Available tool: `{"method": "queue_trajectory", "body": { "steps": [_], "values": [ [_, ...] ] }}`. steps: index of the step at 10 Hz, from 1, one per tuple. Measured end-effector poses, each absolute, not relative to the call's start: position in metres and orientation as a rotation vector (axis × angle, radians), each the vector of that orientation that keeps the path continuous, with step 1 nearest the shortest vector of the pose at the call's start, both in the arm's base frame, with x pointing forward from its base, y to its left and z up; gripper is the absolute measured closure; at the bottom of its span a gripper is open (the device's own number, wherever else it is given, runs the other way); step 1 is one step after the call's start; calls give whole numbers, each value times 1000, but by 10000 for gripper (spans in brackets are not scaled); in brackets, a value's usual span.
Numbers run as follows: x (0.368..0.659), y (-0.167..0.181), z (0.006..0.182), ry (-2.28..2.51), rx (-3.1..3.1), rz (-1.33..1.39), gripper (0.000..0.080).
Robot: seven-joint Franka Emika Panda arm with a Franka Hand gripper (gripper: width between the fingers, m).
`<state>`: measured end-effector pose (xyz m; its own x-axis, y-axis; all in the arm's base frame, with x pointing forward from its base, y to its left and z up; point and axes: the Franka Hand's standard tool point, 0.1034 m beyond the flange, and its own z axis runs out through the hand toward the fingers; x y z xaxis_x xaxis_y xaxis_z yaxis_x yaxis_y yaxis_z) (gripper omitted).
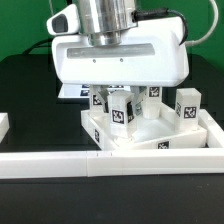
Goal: Assemble square table
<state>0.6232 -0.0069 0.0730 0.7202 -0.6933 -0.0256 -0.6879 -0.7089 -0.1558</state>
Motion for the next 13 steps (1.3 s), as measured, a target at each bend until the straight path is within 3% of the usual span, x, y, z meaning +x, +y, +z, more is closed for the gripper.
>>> {"method": "queue_trajectory", "body": {
  "steps": [6,9,10,11,13],
  "values": [
    [624,0,71,2102,-2107,70,511],
    [624,5,71,2139,-2073,75,511],
    [624,7,71,2079,-2138,67,333],
    [623,14,70,1963,-2275,49,208],
    [620,16,72,1549,-2590,37,162]
  ]
}}
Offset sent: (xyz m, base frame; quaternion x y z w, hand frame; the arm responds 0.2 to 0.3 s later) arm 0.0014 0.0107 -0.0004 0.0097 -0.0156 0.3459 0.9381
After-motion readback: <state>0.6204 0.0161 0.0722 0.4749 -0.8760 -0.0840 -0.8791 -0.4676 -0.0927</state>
